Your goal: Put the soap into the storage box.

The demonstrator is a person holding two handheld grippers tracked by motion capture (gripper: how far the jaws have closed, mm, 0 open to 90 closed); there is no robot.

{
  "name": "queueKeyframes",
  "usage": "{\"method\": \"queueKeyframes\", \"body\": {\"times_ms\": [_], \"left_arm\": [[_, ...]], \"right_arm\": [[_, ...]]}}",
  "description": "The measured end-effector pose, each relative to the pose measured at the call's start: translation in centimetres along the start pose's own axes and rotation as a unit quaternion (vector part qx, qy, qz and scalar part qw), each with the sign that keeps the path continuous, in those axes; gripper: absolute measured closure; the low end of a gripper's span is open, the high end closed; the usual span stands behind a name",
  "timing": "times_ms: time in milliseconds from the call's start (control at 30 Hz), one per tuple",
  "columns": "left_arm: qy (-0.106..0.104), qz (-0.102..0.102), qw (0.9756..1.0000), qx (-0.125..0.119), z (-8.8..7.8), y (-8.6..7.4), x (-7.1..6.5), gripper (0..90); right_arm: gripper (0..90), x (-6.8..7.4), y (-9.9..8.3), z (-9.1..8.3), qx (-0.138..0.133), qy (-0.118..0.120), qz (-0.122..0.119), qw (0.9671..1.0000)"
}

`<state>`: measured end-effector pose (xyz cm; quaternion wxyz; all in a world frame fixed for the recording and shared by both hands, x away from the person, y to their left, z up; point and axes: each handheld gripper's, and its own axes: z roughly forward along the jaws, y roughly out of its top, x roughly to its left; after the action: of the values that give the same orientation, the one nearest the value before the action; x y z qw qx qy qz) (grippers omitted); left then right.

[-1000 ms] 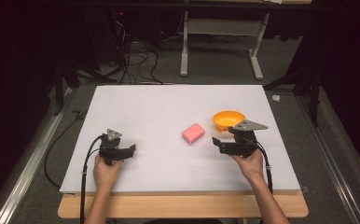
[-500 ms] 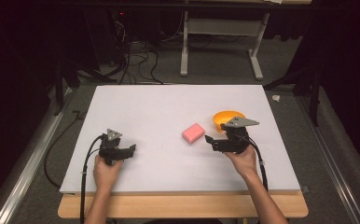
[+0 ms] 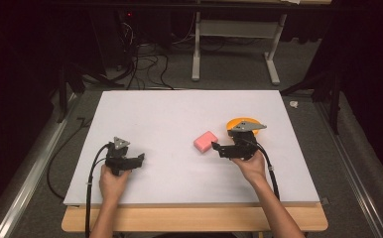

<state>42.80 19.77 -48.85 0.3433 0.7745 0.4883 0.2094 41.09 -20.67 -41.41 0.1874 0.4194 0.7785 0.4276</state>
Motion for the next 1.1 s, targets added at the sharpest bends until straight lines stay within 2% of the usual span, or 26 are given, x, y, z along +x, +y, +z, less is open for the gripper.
{"method": "queueKeyframes", "body": {"times_ms": [400,567,667,867,1100], "left_arm": [[0.000,0.000,1.0000,0.000,0.0,0.0,0.0,20.4],[0.000,0.000,1.0000,0.000,0.0,0.0,0.0,20.4],[0.000,0.000,1.0000,0.000,0.0,0.0,0.0,20.4],[0.000,0.000,1.0000,0.000,0.0,0.0,0.0,20.4],[0.000,0.000,1.0000,0.000,0.0,0.0,0.0,20.4]], "right_arm": [[19.2,0.4,0.0,2.2,0.016,0.003,0.000,0.9999],[18.3,0.2,0.0,2.6,0.015,0.006,0.003,0.9999],[17.2,0.2,0.2,2.8,0.017,0.008,0.007,0.9998],[15.9,0.6,1.0,3.8,0.027,0.010,-0.004,0.9996],[14.9,0.7,1.0,5.0,0.034,0.008,0.002,0.9994]]}}
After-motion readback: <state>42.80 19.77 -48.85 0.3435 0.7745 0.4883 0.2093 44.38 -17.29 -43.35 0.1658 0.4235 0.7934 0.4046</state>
